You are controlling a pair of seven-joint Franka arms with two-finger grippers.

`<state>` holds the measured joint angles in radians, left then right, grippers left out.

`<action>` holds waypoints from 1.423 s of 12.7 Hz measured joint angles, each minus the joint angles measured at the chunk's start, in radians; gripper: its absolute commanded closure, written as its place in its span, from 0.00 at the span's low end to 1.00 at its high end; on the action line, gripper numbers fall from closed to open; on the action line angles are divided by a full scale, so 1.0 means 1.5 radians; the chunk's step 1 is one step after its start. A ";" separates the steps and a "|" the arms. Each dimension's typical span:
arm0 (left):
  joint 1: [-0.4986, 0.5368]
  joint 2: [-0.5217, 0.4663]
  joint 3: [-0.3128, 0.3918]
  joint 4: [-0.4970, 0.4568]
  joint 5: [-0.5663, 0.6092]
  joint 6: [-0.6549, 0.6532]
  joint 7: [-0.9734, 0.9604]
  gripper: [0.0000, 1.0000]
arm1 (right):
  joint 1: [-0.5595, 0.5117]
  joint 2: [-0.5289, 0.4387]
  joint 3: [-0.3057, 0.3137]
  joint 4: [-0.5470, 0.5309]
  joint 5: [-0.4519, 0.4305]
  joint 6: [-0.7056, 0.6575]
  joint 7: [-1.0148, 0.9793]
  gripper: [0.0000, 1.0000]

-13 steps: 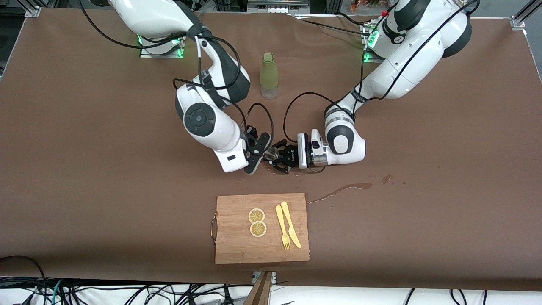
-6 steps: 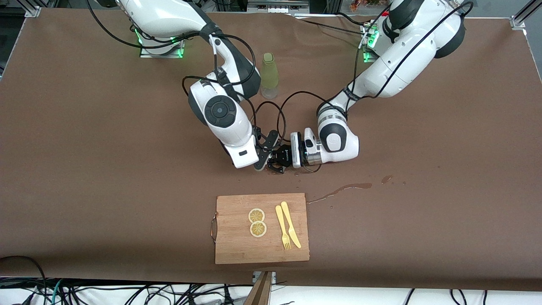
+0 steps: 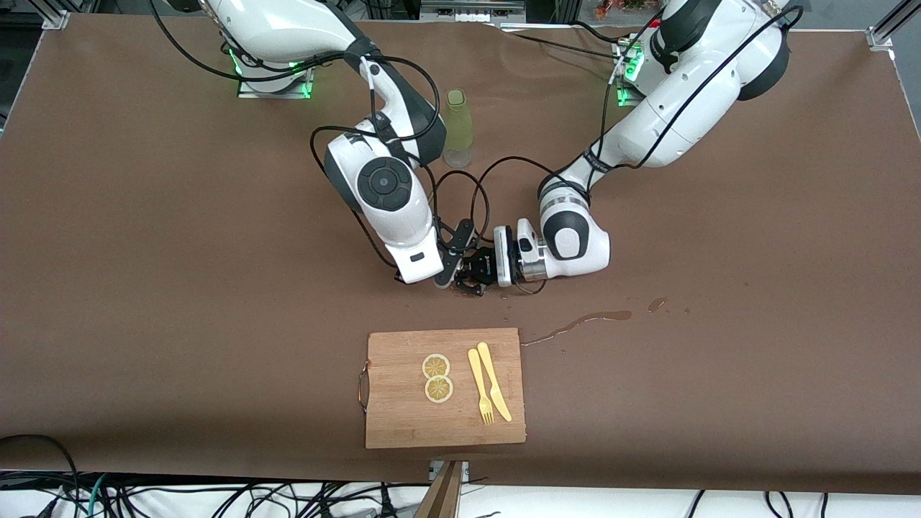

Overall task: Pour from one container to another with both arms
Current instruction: 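Tilt the glass cup with the right gripper, pouring into the jigger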

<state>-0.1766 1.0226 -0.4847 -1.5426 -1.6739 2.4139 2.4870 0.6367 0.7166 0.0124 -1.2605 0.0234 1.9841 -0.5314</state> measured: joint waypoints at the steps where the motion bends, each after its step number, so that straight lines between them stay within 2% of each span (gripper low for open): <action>1: 0.000 0.000 0.000 0.001 0.000 0.000 0.000 1.00 | 0.004 0.000 0.000 0.000 -0.006 -0.006 0.000 1.00; 10: 0.000 0.004 0.000 0.005 0.000 0.001 0.000 1.00 | 0.044 0.000 -0.001 0.000 -0.088 -0.014 0.013 1.00; 18: 0.000 0.004 0.000 0.006 0.000 0.001 0.002 1.00 | 0.050 0.005 -0.002 0.000 -0.108 -0.015 0.015 1.00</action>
<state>-0.1765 1.0290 -0.4847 -1.5335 -1.6739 2.4150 2.4906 0.7122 0.7234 0.0101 -1.2605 -0.1390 1.9620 -0.5094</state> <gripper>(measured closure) 0.916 0.511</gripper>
